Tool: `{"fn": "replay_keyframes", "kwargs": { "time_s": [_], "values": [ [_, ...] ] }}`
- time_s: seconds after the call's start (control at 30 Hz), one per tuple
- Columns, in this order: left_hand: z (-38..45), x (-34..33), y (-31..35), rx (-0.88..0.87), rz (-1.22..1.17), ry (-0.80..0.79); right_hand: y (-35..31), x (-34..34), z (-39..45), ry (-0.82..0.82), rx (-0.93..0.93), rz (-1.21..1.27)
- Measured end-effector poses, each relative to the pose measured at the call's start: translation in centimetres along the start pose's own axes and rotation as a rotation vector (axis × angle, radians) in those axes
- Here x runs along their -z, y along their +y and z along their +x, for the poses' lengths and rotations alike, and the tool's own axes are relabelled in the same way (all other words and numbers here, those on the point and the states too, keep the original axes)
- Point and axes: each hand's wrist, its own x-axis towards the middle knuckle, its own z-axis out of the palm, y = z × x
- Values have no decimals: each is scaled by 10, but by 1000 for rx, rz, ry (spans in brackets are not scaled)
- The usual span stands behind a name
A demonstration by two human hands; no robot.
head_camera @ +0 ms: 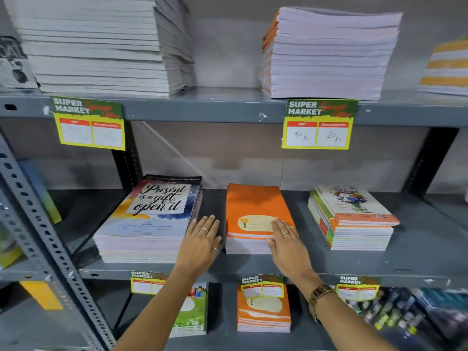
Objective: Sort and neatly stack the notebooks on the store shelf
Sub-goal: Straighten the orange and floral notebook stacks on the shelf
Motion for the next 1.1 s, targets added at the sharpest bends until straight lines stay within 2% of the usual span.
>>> {"fn": "replay_keyframes", "kwargs": {
  "time_s": [0.2,0.33,0.77,1.1],
  "values": [
    [23,-12,37,-135,-35,-86,9,-1,4,-69,26,-48],
    [27,-22,40,-114,0,-119,13,-1,6,-85,44,-36],
    [25,-32,35,-70,4,-28,14,-1,6,-50,91,-39],
    [25,-31,35,-80,26,-86,16,0,7,-45,78,-62]
  ]
}}
